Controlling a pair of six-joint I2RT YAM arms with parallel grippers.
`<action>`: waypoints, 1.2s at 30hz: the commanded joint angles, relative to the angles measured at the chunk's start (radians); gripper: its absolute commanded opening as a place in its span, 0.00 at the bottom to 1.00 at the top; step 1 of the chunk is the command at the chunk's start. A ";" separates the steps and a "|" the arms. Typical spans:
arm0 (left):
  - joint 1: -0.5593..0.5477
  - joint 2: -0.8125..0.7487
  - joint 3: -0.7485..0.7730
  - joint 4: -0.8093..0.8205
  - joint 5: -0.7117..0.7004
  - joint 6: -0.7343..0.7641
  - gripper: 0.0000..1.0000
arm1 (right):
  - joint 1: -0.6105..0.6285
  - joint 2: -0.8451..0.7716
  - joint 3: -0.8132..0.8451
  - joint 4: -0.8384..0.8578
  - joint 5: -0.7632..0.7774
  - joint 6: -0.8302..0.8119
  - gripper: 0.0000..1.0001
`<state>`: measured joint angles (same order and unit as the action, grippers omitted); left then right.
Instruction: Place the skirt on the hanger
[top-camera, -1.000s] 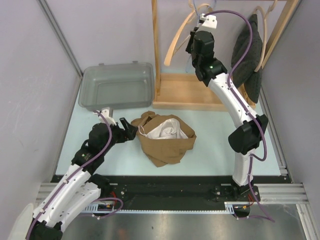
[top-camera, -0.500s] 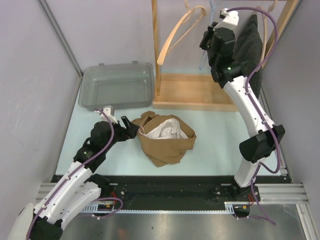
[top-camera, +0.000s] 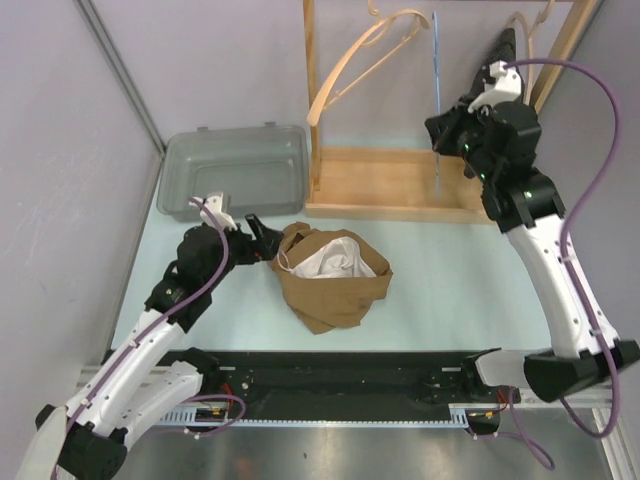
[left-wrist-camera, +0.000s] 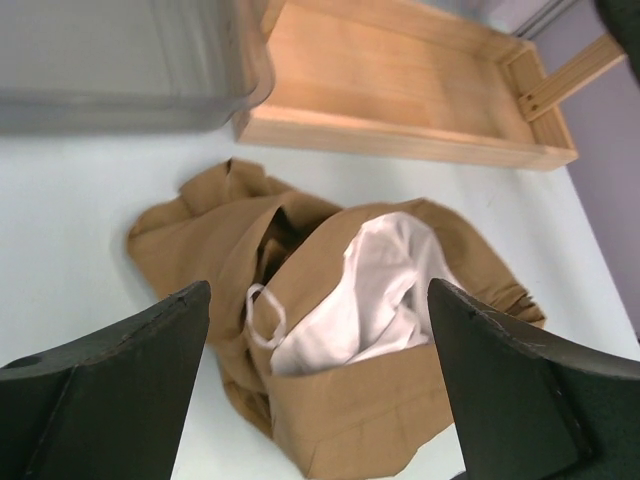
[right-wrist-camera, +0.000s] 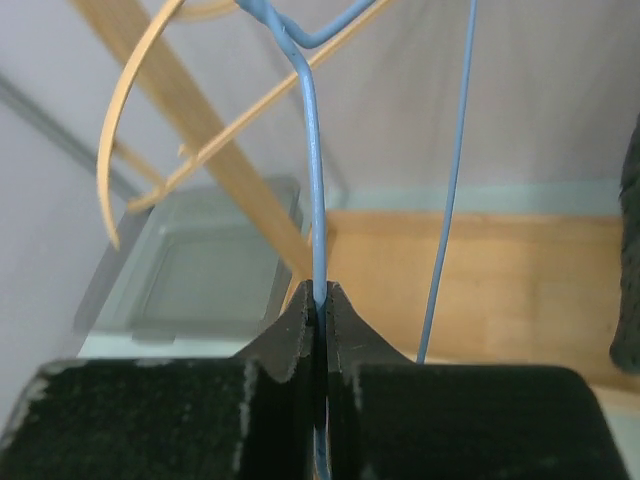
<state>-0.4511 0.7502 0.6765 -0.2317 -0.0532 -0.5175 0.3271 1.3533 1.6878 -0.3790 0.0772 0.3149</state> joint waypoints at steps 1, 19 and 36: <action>0.006 0.052 0.113 0.095 0.102 0.065 0.94 | -0.028 -0.188 -0.107 -0.180 -0.288 -0.062 0.00; 0.008 0.242 -0.054 0.943 0.598 -0.387 0.95 | -0.023 -0.414 -0.333 -0.261 -1.143 -0.044 0.00; -0.020 0.149 -0.144 0.850 0.463 -0.321 0.98 | 0.247 -0.349 -0.405 -0.094 -0.950 0.032 0.00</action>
<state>-0.4671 0.9268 0.5705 0.5755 0.4416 -0.8379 0.5640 0.9974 1.2919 -0.5865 -0.8791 0.2909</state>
